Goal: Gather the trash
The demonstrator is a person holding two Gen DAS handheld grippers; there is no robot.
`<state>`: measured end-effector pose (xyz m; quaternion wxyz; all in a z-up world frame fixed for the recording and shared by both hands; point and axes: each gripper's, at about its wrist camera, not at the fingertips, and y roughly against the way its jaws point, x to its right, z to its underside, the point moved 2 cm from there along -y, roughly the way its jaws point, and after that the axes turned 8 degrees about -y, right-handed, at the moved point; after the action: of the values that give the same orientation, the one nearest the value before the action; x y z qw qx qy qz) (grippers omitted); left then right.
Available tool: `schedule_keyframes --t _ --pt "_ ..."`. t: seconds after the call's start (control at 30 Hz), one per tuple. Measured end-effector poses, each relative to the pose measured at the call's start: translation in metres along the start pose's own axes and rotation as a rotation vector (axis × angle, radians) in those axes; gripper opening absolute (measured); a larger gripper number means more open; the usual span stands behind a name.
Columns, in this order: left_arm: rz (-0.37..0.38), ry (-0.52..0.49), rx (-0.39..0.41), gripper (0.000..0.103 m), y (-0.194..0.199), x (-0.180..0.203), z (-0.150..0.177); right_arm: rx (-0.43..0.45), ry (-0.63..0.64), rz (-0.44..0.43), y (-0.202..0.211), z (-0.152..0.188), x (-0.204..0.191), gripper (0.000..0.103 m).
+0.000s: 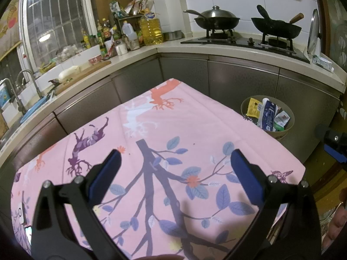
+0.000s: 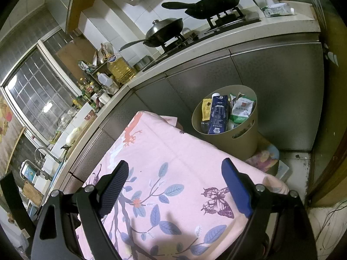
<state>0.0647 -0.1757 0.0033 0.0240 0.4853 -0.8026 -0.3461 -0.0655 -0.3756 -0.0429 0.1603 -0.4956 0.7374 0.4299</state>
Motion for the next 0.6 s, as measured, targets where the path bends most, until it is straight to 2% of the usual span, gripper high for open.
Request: schedule_keyframes --t 0.6 --pt "0.001 0.001 -0.002 0.097 0.0 -0.0001 -0.0002 -0.002 -0.001 0.002 0.0006 0.0016 0.0003 0.084"
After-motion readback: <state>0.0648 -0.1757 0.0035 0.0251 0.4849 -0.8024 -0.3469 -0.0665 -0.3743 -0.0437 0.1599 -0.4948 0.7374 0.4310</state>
